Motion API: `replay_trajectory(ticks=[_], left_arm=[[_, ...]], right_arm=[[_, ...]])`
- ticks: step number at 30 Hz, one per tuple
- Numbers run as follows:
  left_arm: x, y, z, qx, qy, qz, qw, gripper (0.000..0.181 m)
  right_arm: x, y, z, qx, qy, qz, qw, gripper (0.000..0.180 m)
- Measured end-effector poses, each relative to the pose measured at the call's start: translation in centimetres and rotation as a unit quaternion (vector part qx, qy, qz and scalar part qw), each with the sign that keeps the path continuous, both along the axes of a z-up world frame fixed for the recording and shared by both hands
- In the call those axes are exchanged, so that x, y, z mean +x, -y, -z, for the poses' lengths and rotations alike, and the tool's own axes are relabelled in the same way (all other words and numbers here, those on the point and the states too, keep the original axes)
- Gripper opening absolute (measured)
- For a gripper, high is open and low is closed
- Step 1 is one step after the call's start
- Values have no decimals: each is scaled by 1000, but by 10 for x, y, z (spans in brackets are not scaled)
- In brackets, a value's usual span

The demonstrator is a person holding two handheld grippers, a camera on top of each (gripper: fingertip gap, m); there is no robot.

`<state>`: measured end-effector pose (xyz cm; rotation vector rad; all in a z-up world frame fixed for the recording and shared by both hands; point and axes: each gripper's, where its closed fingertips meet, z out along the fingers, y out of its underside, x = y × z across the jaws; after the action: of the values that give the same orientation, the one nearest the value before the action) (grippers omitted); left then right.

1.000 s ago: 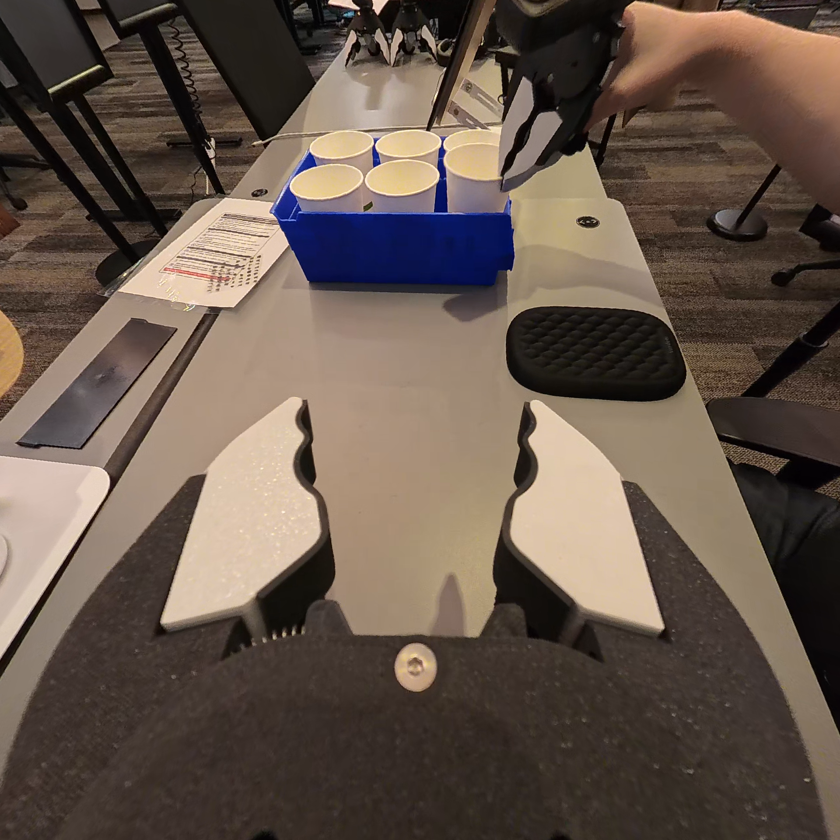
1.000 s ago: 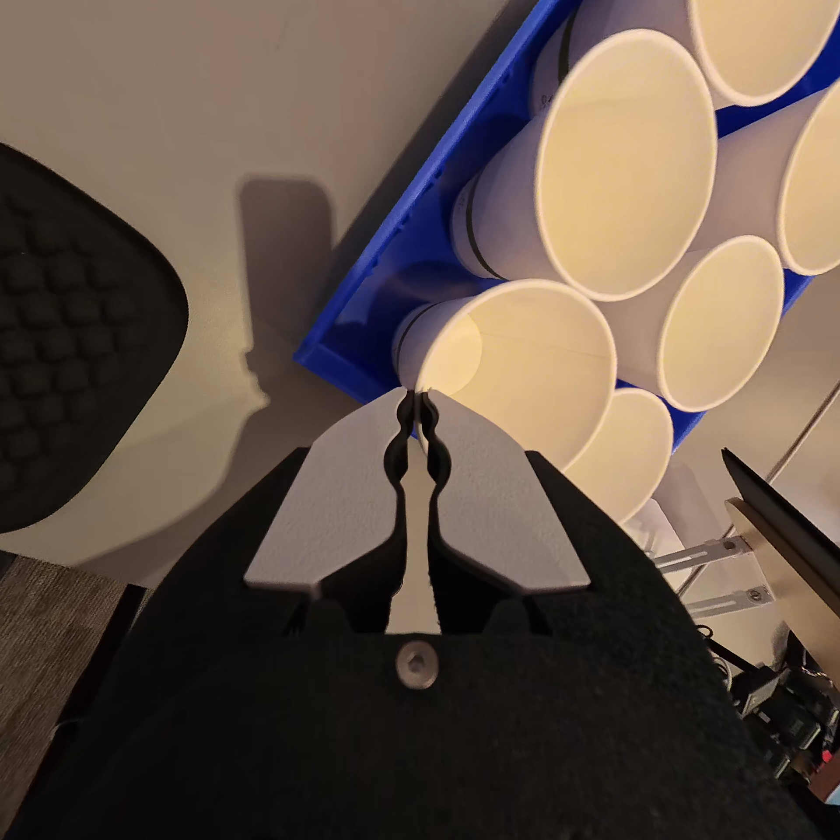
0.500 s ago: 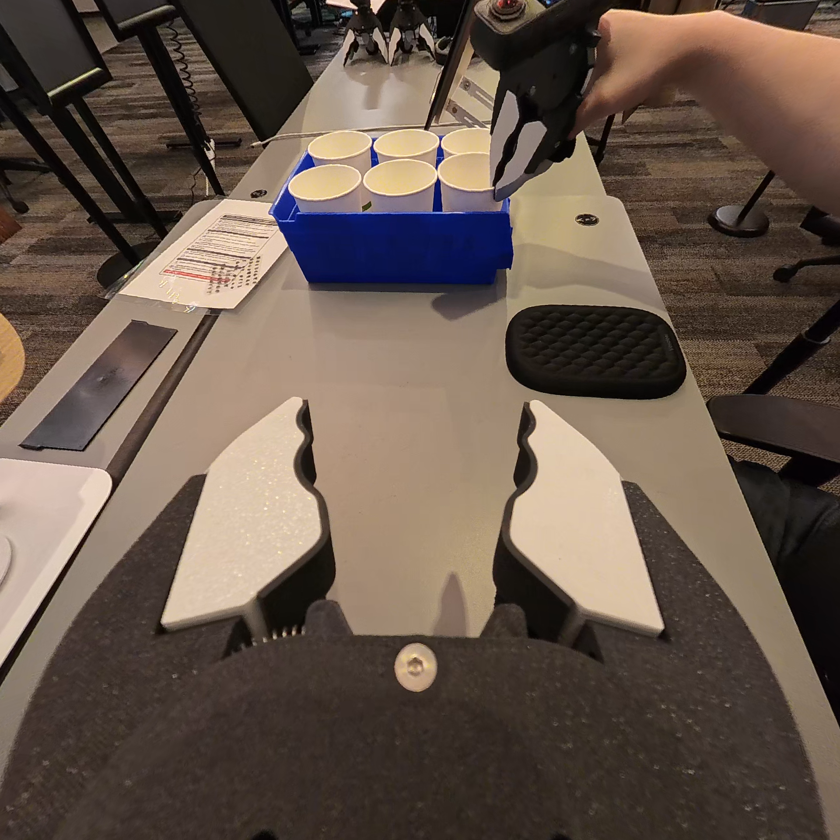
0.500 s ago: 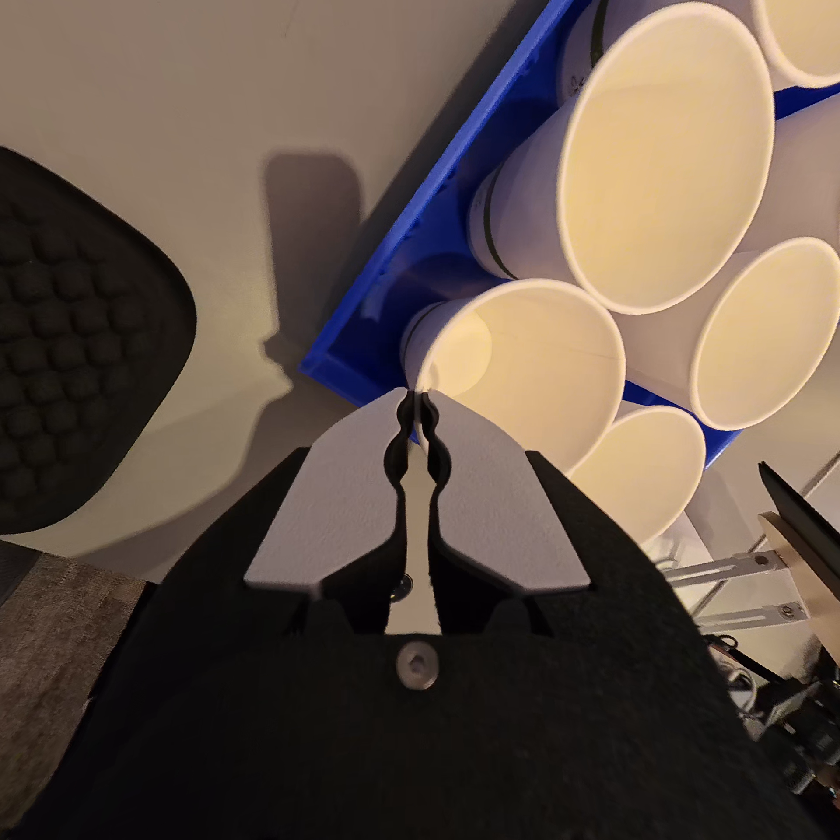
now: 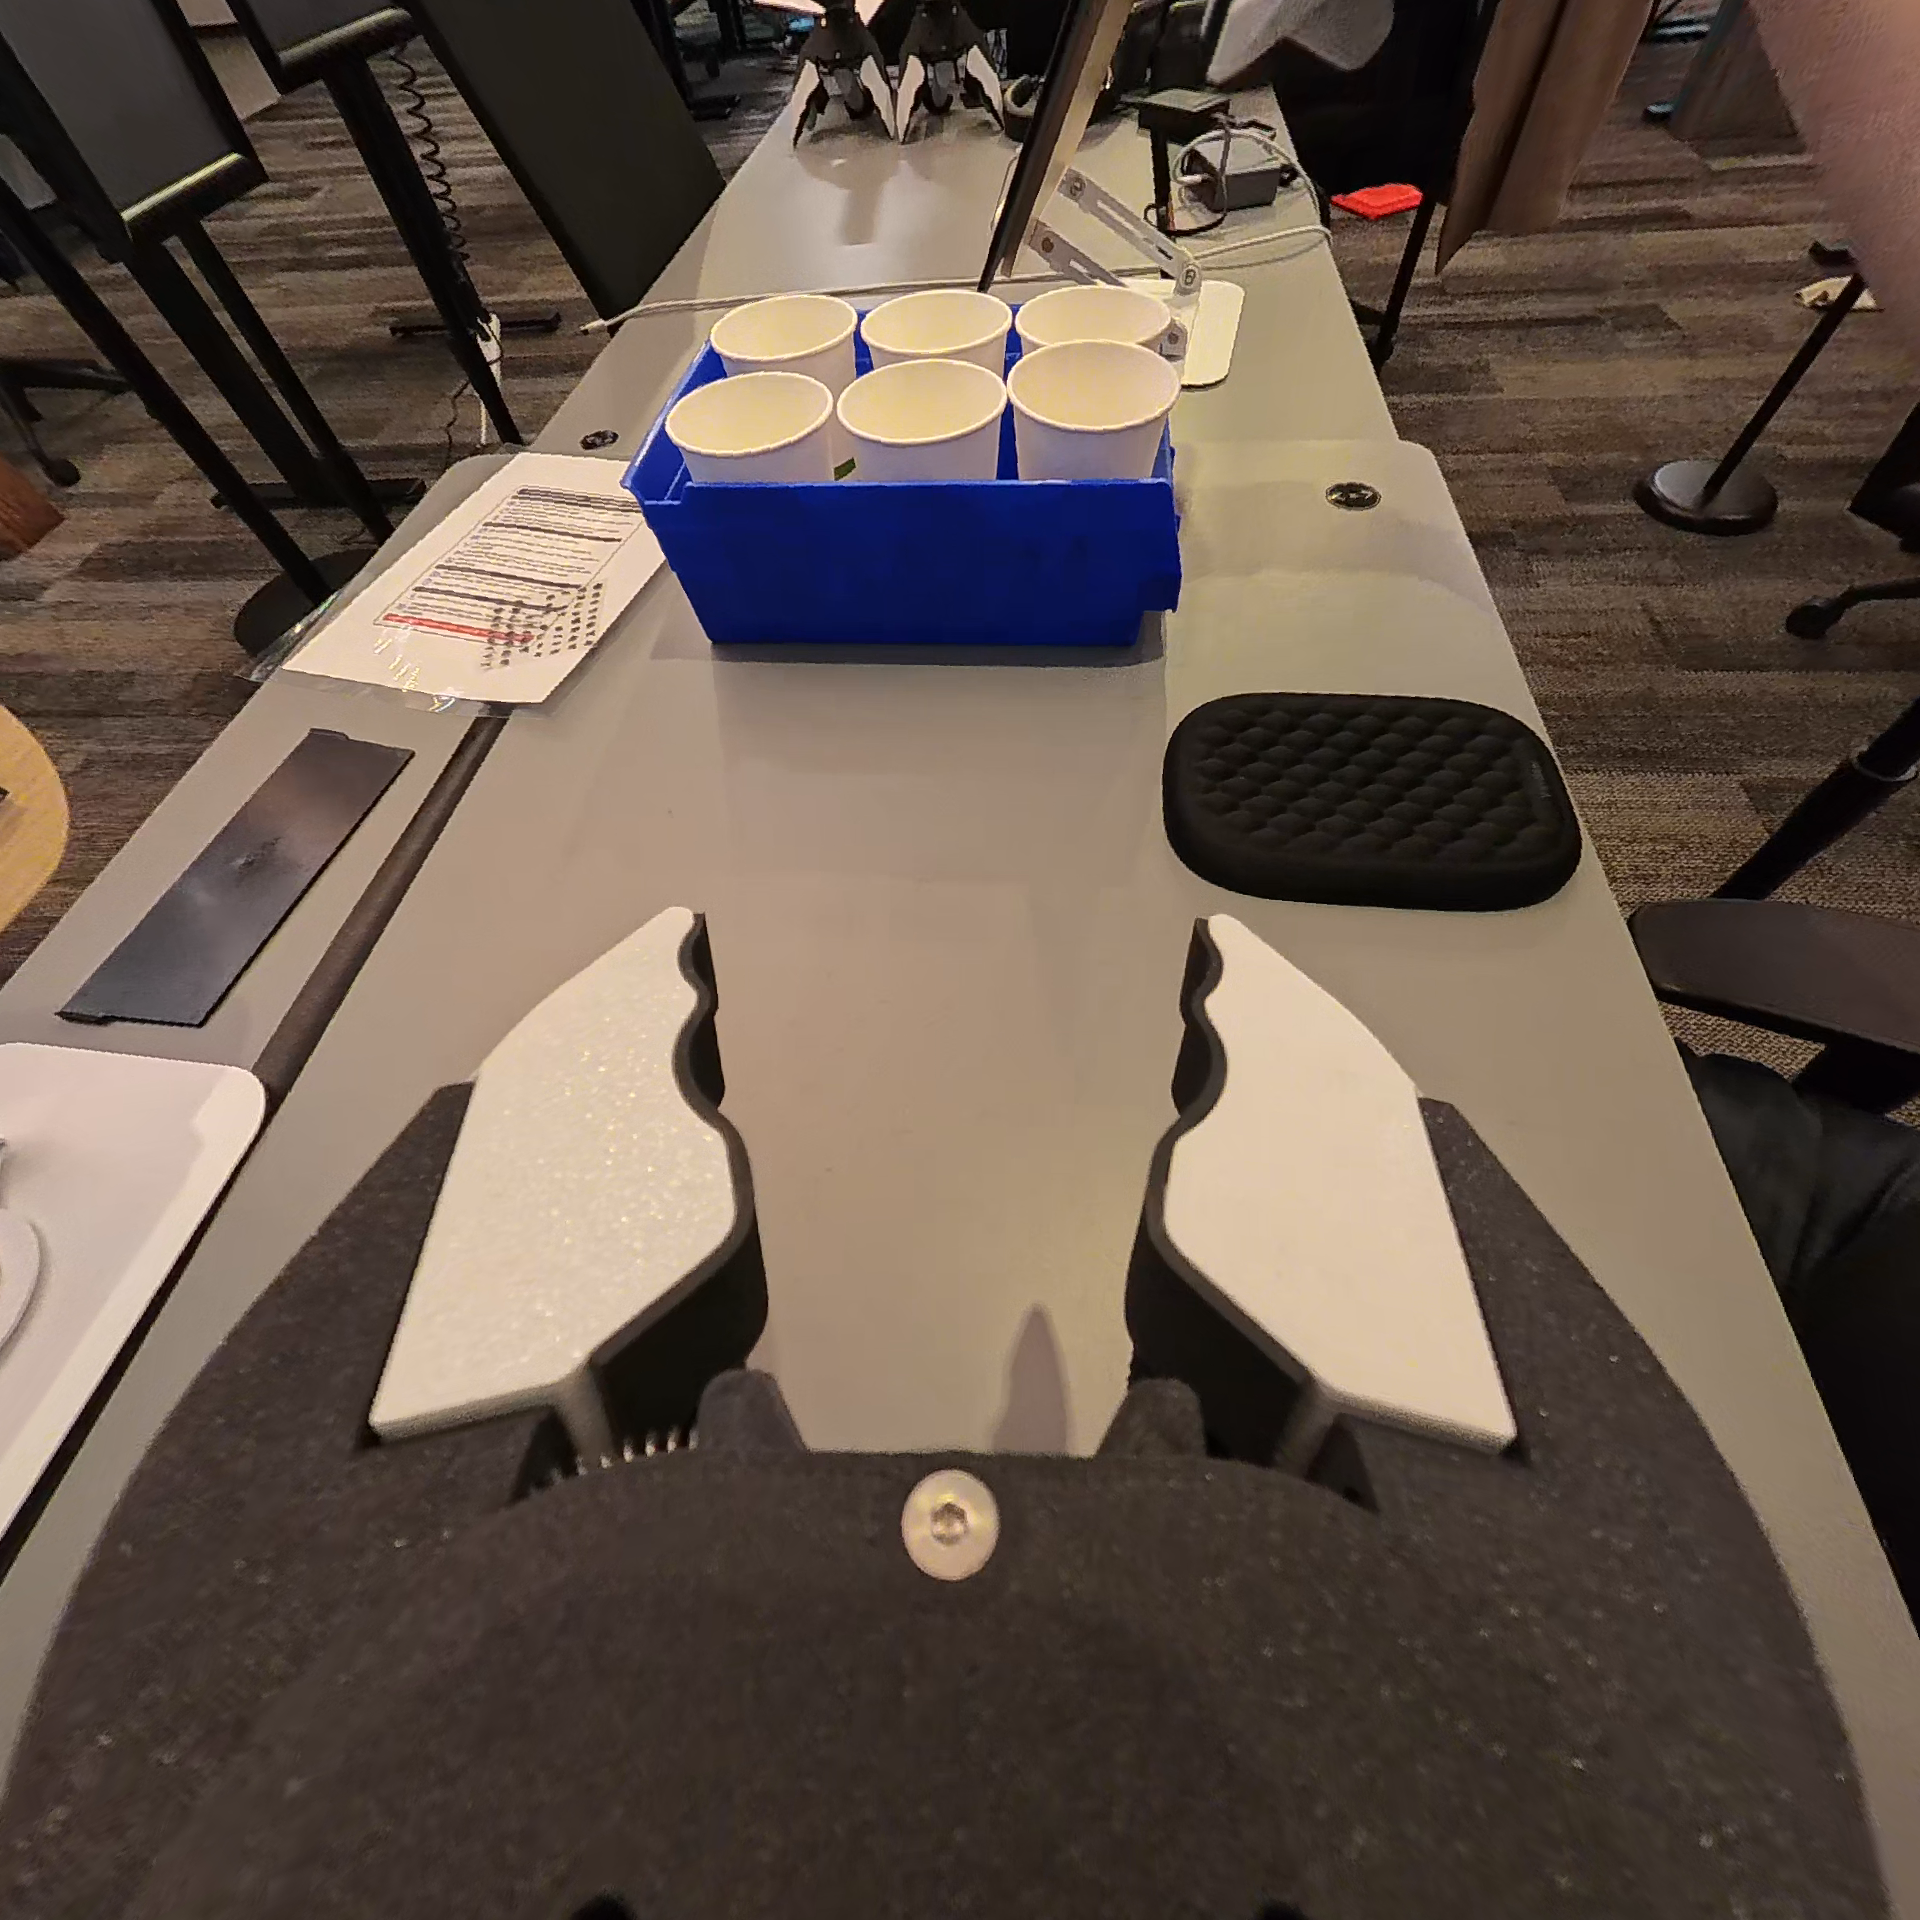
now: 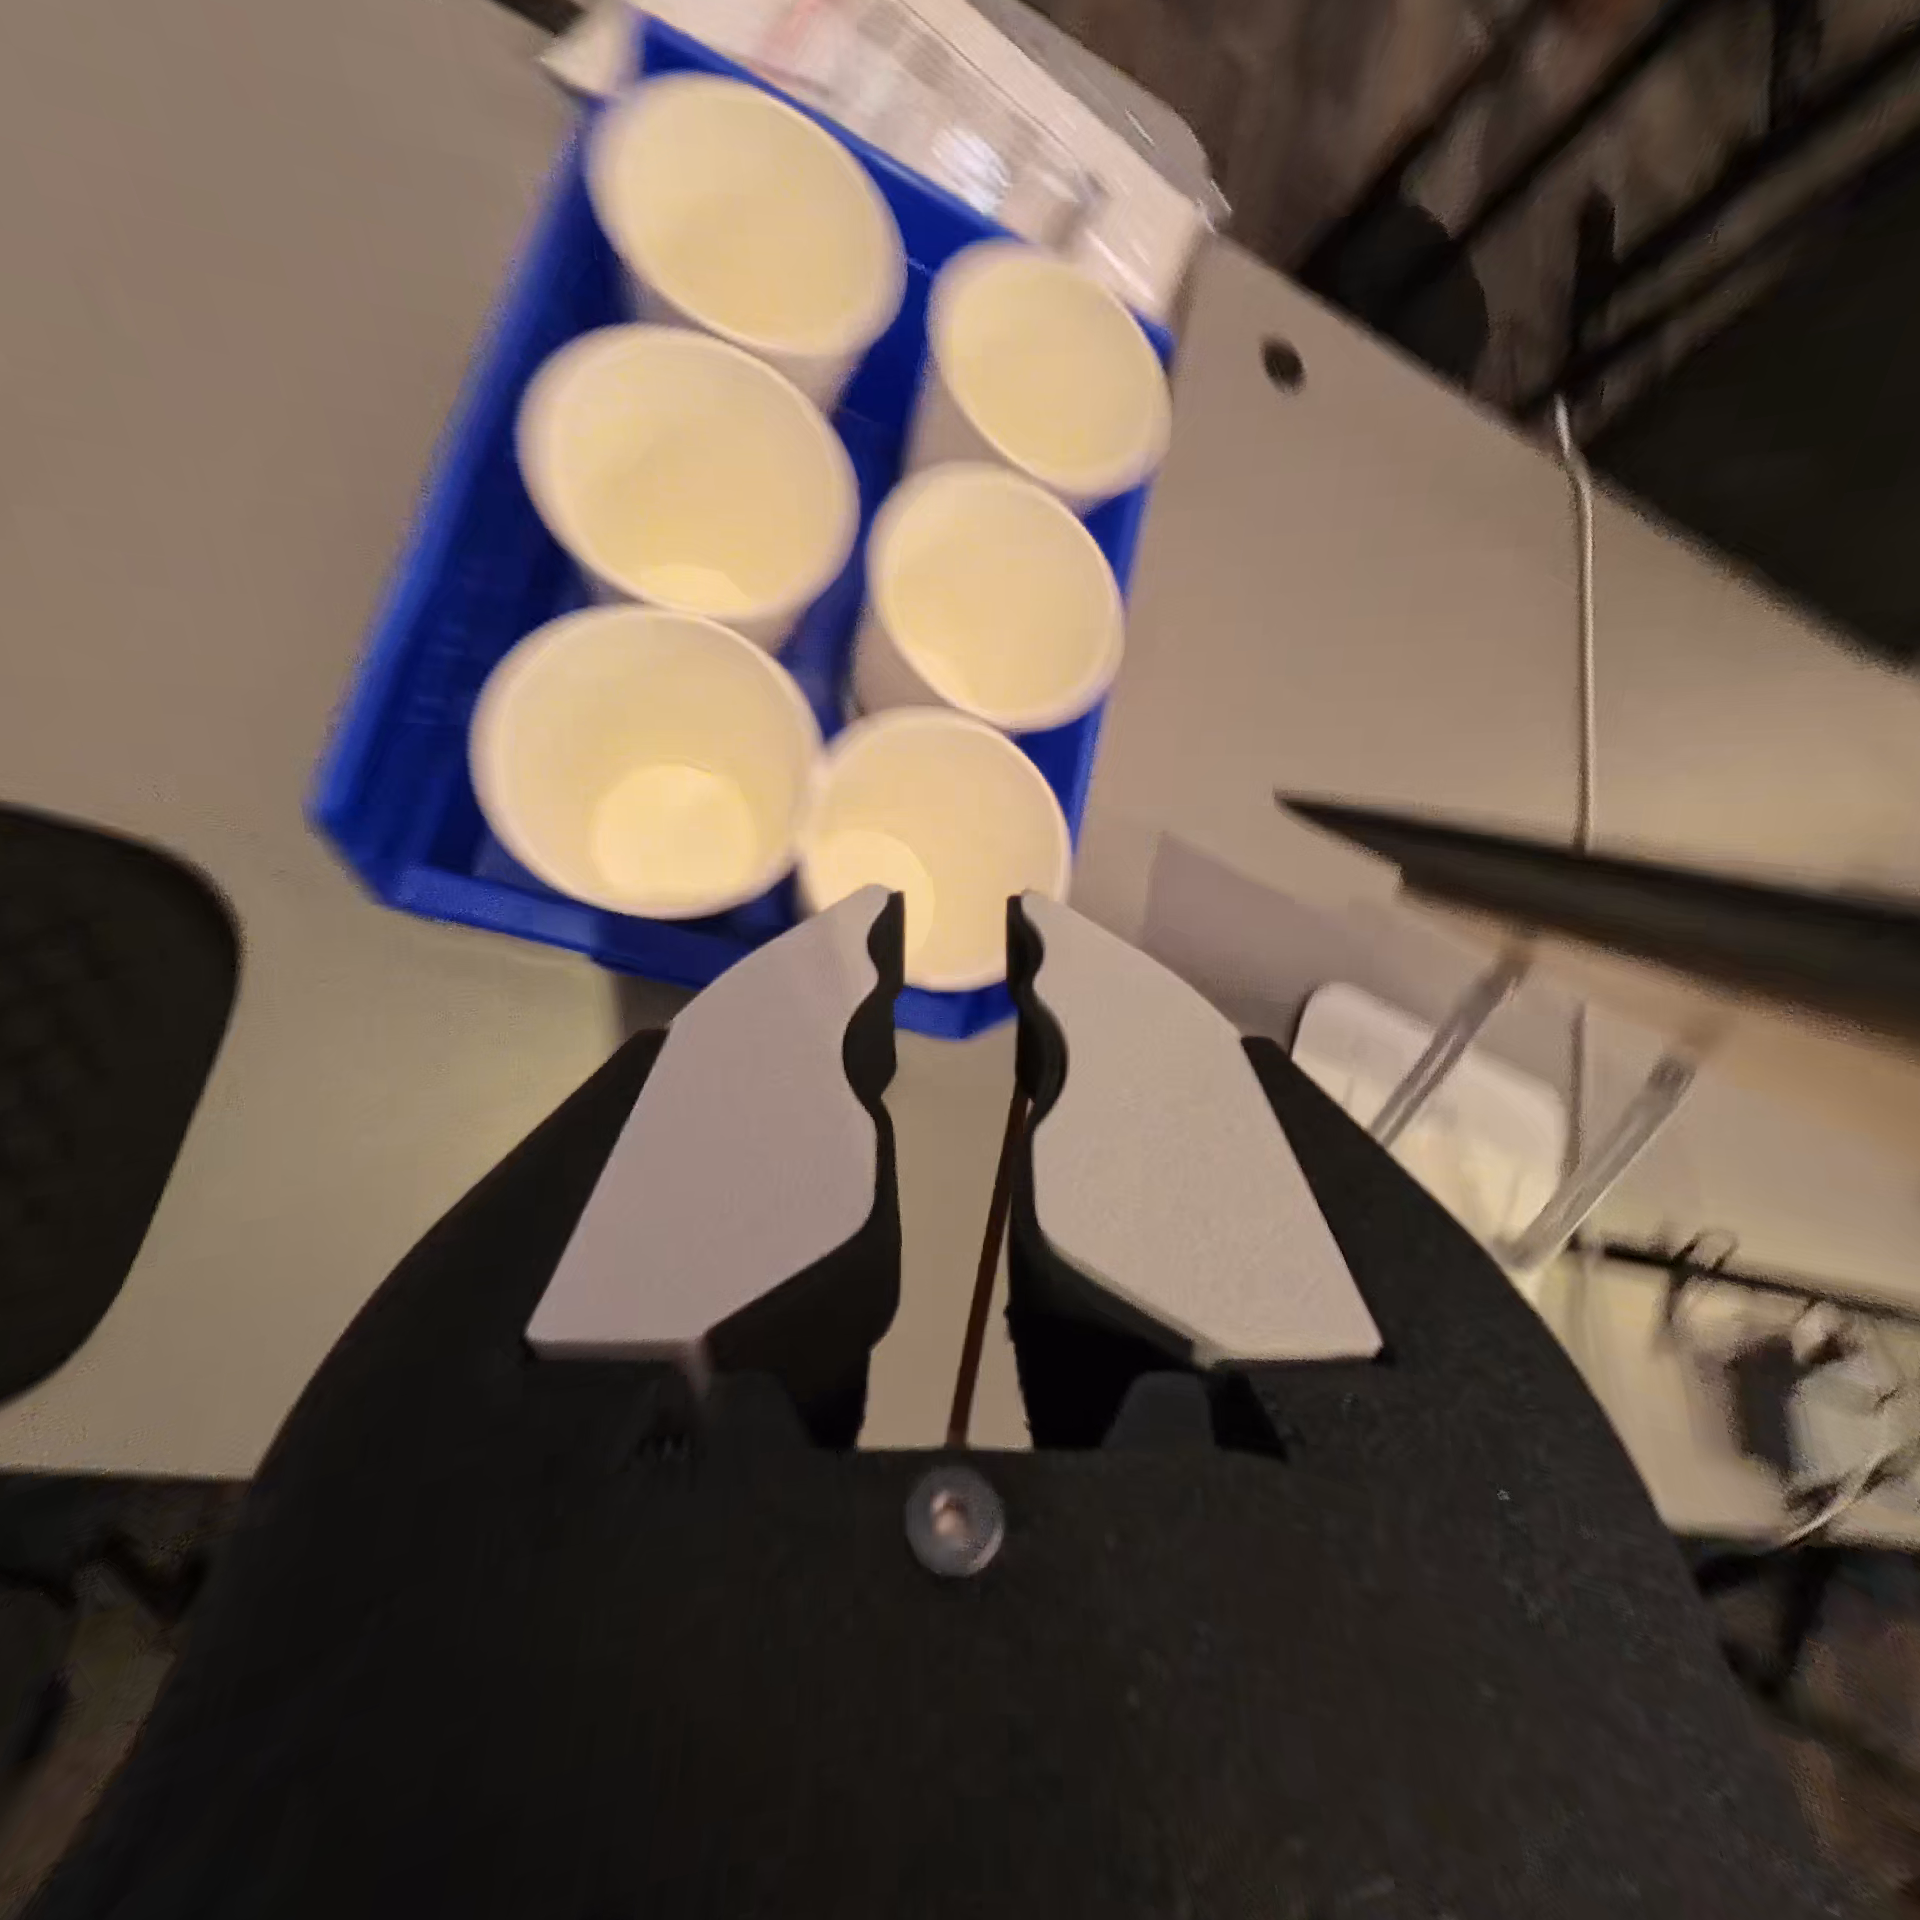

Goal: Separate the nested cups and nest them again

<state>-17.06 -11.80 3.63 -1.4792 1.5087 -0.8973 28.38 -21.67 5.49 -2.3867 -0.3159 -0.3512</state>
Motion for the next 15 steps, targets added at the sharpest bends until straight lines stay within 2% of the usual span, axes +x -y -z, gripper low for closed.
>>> replay_trajectory(ticks=[3,8,11,15], left_arm=[[2,-1,5,4,-9,-3,1000,85],[7,-6,18,2,-25,-13,1000,85],[9,-8,27,-1,-36,-14,999,85],[12,-10,37,-3,-50,-16,999,85]], right_arm=[[54,17,53,-26,-75,94,992,18],[65,14,126,-29,-134,87,987,20],[68,8,137,-11,-141,83,987,25],[69,-7,131,50,-165,71,982,28]])
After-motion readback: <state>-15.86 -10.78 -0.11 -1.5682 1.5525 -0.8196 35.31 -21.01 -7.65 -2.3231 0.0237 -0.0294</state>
